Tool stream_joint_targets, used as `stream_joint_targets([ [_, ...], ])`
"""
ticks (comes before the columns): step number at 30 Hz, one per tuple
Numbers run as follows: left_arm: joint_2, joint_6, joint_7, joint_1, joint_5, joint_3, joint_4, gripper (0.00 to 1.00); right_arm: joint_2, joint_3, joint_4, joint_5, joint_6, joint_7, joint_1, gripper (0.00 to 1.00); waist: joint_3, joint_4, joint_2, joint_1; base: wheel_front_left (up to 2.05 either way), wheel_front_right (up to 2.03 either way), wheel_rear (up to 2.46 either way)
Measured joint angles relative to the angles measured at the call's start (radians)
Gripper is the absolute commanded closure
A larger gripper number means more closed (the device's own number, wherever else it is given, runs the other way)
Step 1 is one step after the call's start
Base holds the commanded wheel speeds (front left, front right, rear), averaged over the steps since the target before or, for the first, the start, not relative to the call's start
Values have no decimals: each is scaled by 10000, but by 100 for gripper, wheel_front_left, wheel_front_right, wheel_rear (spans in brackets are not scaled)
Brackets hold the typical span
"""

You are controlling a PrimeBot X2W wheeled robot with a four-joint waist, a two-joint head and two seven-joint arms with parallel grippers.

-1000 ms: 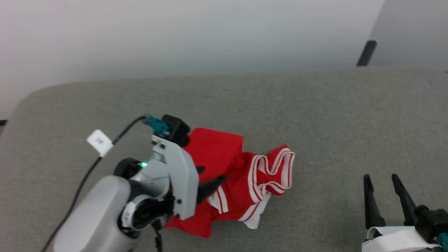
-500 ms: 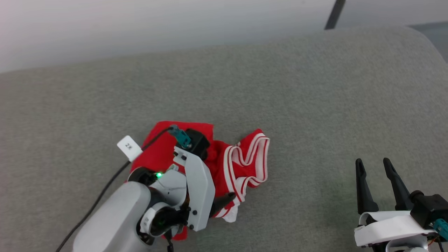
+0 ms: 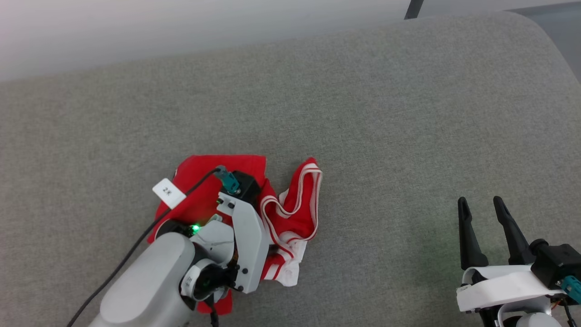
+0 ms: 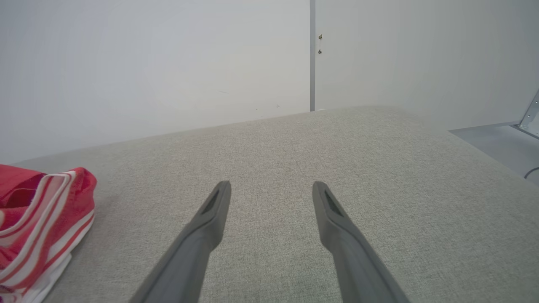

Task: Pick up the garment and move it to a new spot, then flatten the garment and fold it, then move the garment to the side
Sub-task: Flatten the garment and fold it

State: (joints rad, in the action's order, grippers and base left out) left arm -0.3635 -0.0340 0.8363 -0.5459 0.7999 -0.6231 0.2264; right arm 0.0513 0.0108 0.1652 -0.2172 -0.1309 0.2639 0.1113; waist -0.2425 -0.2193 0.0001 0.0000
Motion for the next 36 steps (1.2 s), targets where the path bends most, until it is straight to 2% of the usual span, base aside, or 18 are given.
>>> stream_joint_targets([
  [7,-157,-19,675,-215,280,17,-244,100,2,190,8,125,0,0,-84,0,272,206,0,0,0,0,0],
  [15,-1131,138,1108,-411,353,466,-1252,100,-2,449,56,395,0,0,-459,0,766,630,0,0,0,0,0],
  [20,-1860,209,1099,-326,359,859,-1647,100,-2,495,104,506,0,0,-657,0,1165,907,0,0,0,0,0],
  [21,-1860,209,1099,-326,359,859,-1647,100,-2,495,104,506,0,0,-657,0,1165,907,0,0,0,0,0],
  [22,-2128,221,1001,-154,389,1060,-1620,100,-2,514,105,516,0,0,-687,0,1320,1015,0,0,0,0,0],
  [27,-2173,293,679,403,807,1375,-1216,100,2,585,125,539,0,0,-893,0,1573,1236,0,0,0,0,0],
  [33,-2073,8,-144,887,915,1488,109,99,-2,520,150,589,0,0,-914,0,1771,1501,0,-1,0,0,0],
  [35,-1967,-123,-499,890,880,1496,554,64,0,491,151,606,0,0,-914,0,1803,1551,-1,0,0,0,0],
  [36,-1902,-194,-652,887,872,1501,723,39,-4,468,150,623,0,0,-914,0,1819,1570,0,-1,0,0,0],
])
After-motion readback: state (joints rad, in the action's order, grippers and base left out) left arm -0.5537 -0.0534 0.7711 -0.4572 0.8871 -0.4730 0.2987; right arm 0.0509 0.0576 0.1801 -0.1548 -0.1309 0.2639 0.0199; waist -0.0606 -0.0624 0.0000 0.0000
